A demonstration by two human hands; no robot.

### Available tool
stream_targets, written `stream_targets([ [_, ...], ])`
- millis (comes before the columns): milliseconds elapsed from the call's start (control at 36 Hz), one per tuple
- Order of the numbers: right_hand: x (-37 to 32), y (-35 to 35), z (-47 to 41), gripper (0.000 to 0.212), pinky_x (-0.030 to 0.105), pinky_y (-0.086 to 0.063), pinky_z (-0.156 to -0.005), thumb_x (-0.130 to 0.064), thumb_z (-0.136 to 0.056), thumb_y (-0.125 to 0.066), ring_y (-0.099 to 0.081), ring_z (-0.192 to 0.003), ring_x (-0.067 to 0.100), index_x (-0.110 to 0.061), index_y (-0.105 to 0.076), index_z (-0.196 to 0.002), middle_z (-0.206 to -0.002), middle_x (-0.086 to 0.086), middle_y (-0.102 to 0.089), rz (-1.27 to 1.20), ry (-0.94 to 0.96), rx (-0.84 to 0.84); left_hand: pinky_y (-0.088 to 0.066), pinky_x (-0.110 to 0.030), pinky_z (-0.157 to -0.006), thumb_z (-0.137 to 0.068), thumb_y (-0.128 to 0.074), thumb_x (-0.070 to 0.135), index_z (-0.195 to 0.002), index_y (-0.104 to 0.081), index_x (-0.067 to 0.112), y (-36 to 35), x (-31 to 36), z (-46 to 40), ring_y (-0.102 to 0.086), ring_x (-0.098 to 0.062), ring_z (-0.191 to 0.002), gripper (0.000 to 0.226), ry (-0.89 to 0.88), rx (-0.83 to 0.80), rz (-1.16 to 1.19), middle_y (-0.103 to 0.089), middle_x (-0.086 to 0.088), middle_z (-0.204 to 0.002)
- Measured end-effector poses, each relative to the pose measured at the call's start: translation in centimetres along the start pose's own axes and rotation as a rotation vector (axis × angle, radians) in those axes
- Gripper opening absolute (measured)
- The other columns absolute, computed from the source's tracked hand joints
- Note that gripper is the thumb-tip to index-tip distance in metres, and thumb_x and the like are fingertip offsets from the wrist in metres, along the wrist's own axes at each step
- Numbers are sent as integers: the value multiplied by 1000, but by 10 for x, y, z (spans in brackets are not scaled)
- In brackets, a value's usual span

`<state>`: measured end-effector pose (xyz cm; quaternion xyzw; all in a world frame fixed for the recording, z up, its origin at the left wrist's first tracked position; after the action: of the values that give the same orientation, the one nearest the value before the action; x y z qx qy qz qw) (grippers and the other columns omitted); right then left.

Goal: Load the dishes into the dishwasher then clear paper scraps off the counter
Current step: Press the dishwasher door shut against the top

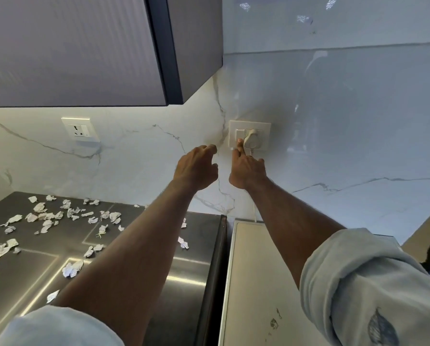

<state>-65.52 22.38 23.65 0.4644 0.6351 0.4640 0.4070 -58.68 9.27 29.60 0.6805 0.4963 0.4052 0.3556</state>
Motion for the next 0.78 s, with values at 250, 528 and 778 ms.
stream_targets([
  [250,5,10,24,66,54,-46,-96,-24,-91,-59,-58,-124,37,-11,-31,-149,-164,9,-26,-24,88,101,-56,-41,-88,-93,-60,18,-134,-55,14,1,5,20,-65,-31,-111,41,27,-35,-5,-63,-8,-133],
  [528,16,29,74,23,40,-54,-78,-19,-91,-51,-64,-64,23,-12,-57,-111,-72,3,-64,-17,204,288,-53,-39,-91,-96,-59,20,-135,-55,14,5,25,55,-64,-30,-115,40,28,-30,39,-62,-8,-136],
  [778,24,29,152,21,39,-51,-76,-10,-83,-48,-64,-65,28,-10,-62,-98,-71,7,-66,3,199,284,-46,-37,-82,-93,-58,22,-128,-57,18,-6,37,119,-62,-29,-111,35,73,-81,96,-65,-4,-128],
])
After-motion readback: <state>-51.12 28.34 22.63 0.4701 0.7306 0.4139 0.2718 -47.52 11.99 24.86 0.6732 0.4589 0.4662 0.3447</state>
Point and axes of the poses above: each hand's wrist, its own z-axis away from the middle knuckle, its own y-axis out of the back of the hand, x = y × z, the point moved 3 cm from there along -z, towards the middle knuckle
